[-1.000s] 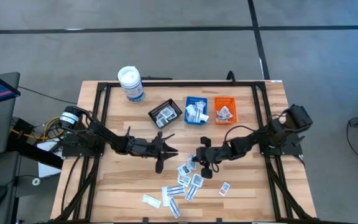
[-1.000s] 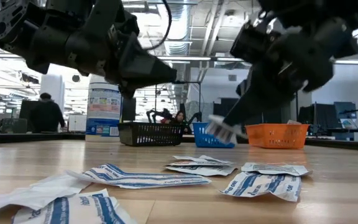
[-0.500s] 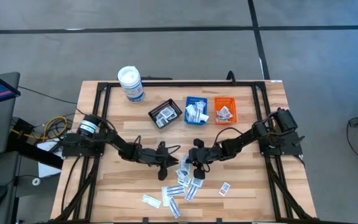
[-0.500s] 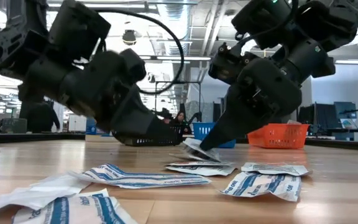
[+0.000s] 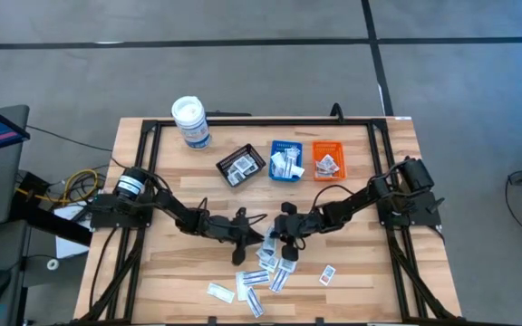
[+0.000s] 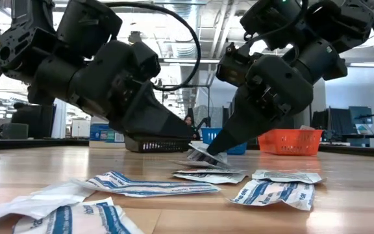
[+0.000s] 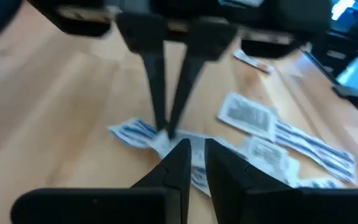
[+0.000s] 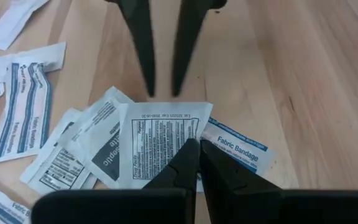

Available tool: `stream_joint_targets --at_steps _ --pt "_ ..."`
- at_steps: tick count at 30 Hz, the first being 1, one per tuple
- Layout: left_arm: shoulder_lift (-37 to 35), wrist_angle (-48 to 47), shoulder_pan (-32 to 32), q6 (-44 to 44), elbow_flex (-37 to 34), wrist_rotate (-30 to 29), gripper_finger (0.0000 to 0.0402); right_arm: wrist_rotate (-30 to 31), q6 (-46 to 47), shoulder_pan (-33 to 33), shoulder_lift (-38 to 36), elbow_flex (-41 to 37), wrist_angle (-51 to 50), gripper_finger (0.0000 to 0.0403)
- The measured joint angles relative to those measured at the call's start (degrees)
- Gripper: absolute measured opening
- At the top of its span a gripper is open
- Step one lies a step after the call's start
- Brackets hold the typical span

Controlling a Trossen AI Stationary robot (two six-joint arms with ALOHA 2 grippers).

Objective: Pick & Place First Aid Supplies
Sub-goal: Put the black towelette pack into the black bin

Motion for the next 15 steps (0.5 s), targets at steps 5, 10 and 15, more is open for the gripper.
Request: stream_joint_targets --at_steps 5,10,15 --pt "0.5 -0.47 -0.37 -0.41 -0.04 4.56 0.004 -0.04 1.09 -0.4 0.0 0.0 0.59 0.0009" --pt "0.5 -0.44 -0.62 -0.31 -0.06 4.7 0.0033 -2.67 3.01 -1.1 0.0 -0.02 2.08 0.0009" --pt "0.5 -0.89 -0.62 -0.31 -0.06 4.89 0.0028 -4.36 4.98 -1.67 0.0 -0.02 1.72 0.0008"
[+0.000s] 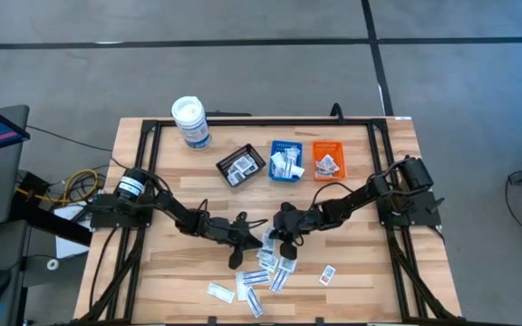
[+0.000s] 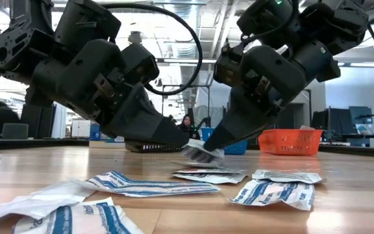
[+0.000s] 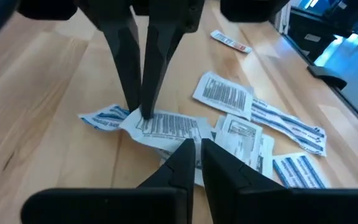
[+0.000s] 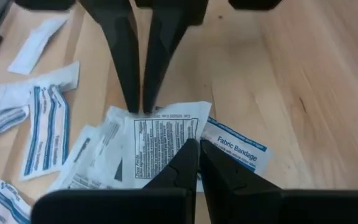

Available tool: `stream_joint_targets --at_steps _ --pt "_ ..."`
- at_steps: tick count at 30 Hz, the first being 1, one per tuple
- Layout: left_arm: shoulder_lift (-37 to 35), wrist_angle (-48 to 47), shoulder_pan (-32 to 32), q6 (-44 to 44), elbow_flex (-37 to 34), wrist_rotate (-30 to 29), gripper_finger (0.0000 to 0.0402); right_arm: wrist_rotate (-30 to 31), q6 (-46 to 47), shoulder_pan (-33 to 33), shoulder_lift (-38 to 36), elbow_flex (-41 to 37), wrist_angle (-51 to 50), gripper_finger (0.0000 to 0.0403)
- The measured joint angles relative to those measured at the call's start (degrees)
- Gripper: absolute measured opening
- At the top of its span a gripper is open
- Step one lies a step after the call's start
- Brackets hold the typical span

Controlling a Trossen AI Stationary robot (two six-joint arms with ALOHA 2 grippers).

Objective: Pick & Place First Aid Supplies
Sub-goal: Put the black towelette pack into the black bin

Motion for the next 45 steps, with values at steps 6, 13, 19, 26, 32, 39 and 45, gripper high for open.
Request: stream_joint_targets --at_steps 6,13,19,26,32,39,45 --pt "0.0 0.0 -0.1 0.0 0.0 6.09 0.0023 -1.28 0.33 -1.1 -0.09 0.02 -4.66 0.0008" --pt "0.0 -0.01 0.07 0.03 0.0 4.14 0.0021 -1.63 5.26 -1.88 -0.07 0.01 0.14 0.0008" --pt "0.0 0.01 0.07 0.04 0.0 3.13 0.0021 -5.13 9.9 -2.44 -0.07 0.01 1.53 0.0008" --pt "0.0 0.01 0.07 0.05 -0.02 -1.33 0.0021 -5.57 10.5 -2.35 -0.07 0.0 2.04 0.0008" --pt "0.0 -0.01 0.11 0.06 -0.02 -5.23 0.0021 -5.58 12.0 -2.26 -0.07 0.0 3.75 0.0007" --pt "0.0 0.0 0.11 0.04 -0.02 -5.36 0.0021 -5.39 11.79 -2.24 -0.07 0.0 3.59 0.0007" --pt "0.0 -0.1 0.11 0.02 -0.02 -6.27 0.0021 -3.23 10.8 -2.24 -0.07 0.0 3.55 0.0007"
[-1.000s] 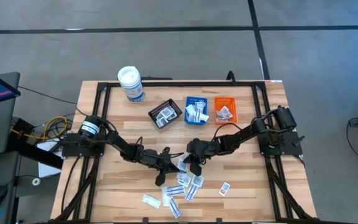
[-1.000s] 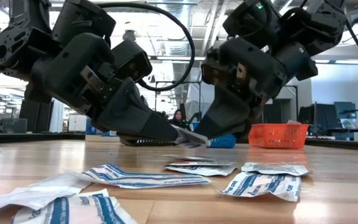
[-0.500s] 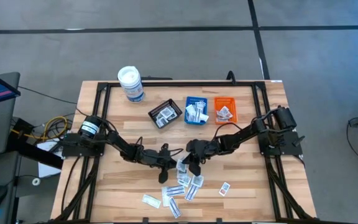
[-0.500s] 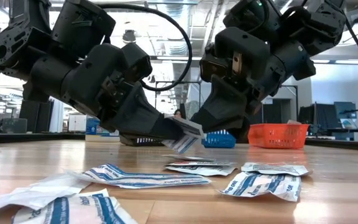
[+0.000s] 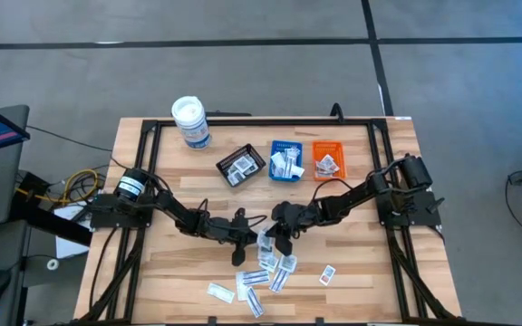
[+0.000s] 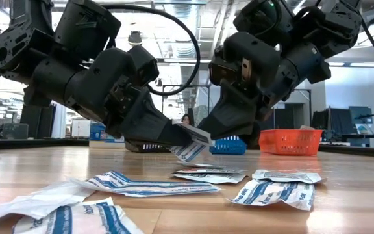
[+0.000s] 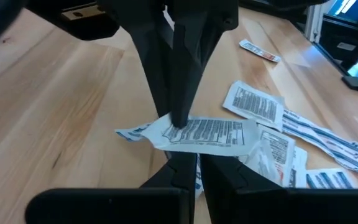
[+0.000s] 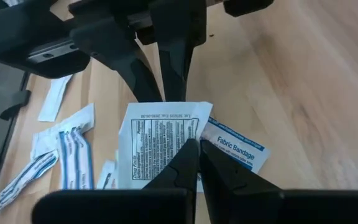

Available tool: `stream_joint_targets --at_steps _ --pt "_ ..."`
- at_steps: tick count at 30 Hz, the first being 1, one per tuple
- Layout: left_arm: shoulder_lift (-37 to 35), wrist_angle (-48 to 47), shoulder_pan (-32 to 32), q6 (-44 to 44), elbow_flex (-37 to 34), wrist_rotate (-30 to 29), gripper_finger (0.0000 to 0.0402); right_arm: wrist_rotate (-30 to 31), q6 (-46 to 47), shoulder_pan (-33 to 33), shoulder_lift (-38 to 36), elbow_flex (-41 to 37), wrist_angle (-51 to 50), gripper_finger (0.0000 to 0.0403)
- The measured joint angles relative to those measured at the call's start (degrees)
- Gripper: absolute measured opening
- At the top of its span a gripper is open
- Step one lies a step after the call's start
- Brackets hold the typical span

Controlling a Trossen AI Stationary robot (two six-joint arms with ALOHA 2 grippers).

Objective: Pick & Place First Aid Supplies
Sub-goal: Put the black towelette pack into the black bin

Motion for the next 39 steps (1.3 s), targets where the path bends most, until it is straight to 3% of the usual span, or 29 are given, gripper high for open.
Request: stream_joint_targets --at_steps 22,30,39 --pt "-0.07 -7.15 3.7 -3.54 0.07 -1.24 0.0021 5.23 -9.07 0.63 0.04 0.0 -0.15 0.001" --pt "-0.11 -7.6 4.45 -4.81 0.09 -1.69 0.0021 11.1 -13.41 0.55 0.04 0.0 -5.83 0.0052" --pt "-0.11 -7.69 4.37 -4.94 0.09 -1.63 0.0021 11.33 -14.19 0.57 0.04 0.0 -5.15 0.0092"
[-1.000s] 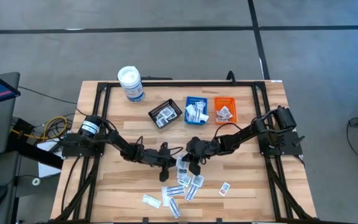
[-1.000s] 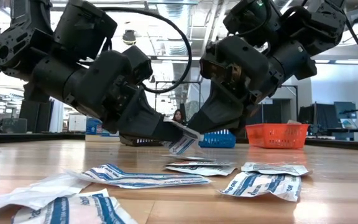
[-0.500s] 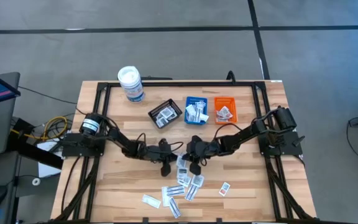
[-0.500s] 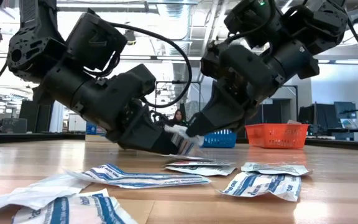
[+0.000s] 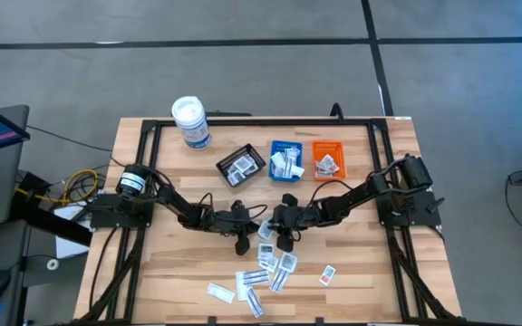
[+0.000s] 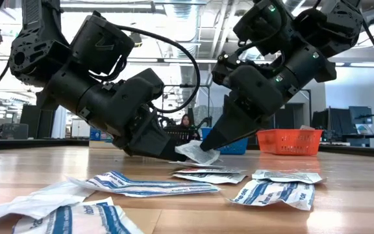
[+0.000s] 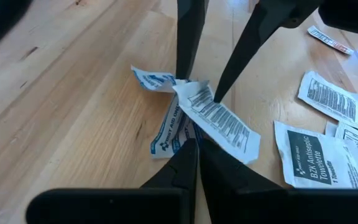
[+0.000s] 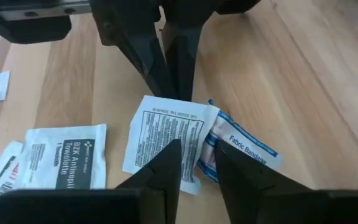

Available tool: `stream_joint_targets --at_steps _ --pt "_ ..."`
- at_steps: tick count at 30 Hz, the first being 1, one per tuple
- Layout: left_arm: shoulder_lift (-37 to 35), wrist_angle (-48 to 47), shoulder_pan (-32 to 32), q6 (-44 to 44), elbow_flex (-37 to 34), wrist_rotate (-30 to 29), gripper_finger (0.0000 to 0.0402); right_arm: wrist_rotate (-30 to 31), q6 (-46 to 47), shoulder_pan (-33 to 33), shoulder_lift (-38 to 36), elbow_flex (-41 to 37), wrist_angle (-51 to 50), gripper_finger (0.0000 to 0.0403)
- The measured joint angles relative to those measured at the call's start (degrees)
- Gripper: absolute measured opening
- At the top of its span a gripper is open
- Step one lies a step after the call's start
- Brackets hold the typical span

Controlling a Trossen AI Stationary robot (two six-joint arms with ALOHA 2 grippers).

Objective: Pick & Place First Aid Supplies
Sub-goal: Put the black towelette pack into the black bin

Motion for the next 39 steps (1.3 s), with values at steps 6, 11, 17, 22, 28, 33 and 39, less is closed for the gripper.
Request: stream_joint_targets --at_steps 6,11,17,22,28,33,39 --pt "0.02 -0.07 -0.02 -0.04 0.0 0.05 0.0021 0.11 -1.18 0.02 0.0 0.0 -1.31 0.0093" --pt "0.02 -0.09 -0.02 -0.07 0.0 0.15 0.0021 0.15 -1.18 0.13 0.0 0.0 -4.04 0.0093" --pt "0.04 -0.09 -0.02 -0.07 0.0 0.19 0.0021 1.46 -1.18 0.13 -0.07 0.04 -5.27 0.0093" --pt "0.06 -0.09 -0.02 -0.04 -0.02 0.21 0.0021 1.46 -1.49 0.13 -0.07 0.04 -5.36 0.0093" --pt "0.07 -0.09 -0.02 -0.04 -0.02 0.23 0.0021 1.46 -3.03 0.13 -0.07 0.04 -5.4 0.0093" --pt "0.07 -0.09 -0.02 -0.02 -0.02 0.23 0.0021 1.46 -1.41 0.13 -0.07 0.04 -5.4 0.0093" --pt "0.09 -0.07 -0.02 0.0 -0.02 0.25 0.0021 1.44 0.13 -0.5 -0.07 0.04 -5.37 0.0093"
